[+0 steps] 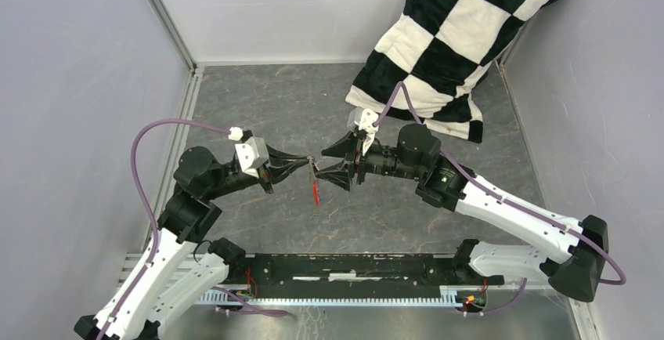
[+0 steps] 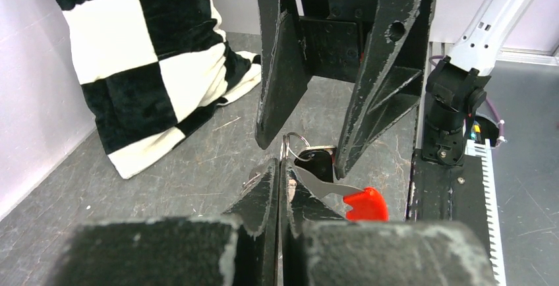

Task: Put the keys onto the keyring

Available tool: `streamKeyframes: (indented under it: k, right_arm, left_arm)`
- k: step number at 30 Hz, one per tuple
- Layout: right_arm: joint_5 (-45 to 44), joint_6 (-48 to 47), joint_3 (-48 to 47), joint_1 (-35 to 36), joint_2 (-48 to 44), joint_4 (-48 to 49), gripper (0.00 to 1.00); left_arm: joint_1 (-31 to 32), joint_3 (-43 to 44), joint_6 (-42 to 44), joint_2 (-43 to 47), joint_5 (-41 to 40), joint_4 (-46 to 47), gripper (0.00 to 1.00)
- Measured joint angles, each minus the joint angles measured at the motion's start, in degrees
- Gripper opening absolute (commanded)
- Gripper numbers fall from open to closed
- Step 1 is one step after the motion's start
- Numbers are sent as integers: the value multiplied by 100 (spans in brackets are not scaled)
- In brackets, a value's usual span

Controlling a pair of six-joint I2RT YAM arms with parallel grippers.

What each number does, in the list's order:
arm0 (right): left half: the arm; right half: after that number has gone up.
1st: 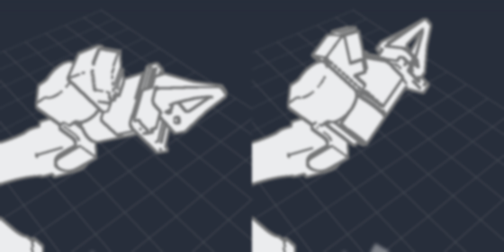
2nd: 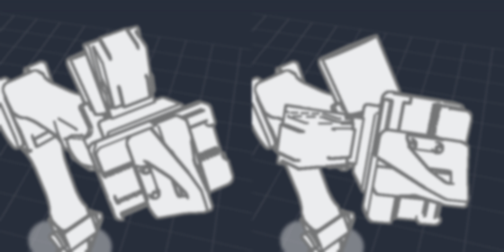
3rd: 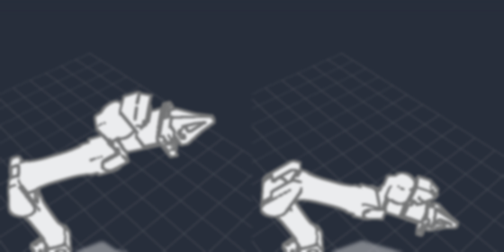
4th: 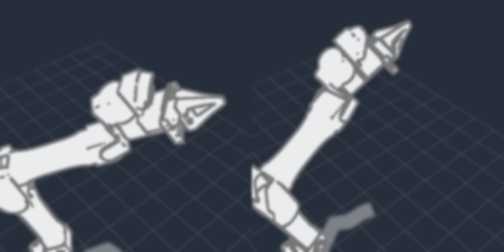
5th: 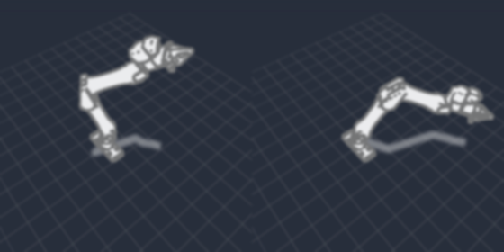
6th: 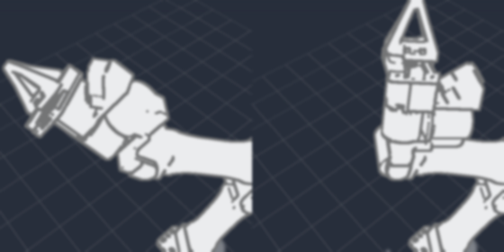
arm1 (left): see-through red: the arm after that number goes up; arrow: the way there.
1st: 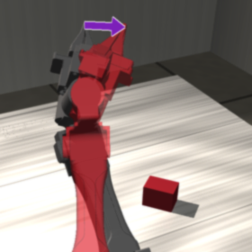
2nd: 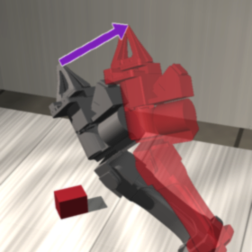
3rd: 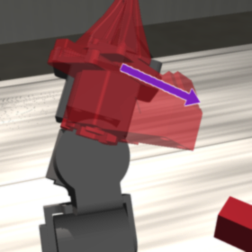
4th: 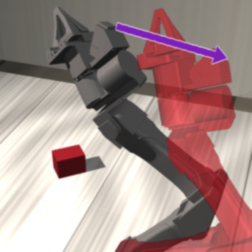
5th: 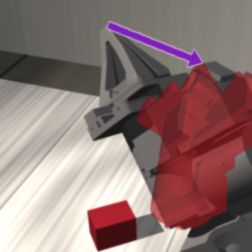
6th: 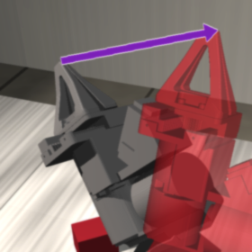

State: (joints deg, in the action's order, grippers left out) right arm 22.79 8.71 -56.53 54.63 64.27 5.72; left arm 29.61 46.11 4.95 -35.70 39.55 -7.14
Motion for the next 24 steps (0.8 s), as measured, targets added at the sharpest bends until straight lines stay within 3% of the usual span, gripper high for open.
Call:
streamKeyframes:
  k: [5, 15, 24]
  right_arm:
    - [-4, 24, 0, 0, 7, 136, 52]
    - [31, 50, 0, 7, -72, 232, 14]
    - [111, 46, 0, 11, -122, 55, 8]
  left_arm:
    - [0, 0, 4, 15, 149, -9, 2]
    - [0, -33, 13, 63, 284, -39, 2]
    - [0, -33, 118, 96, 280, -48, 2]
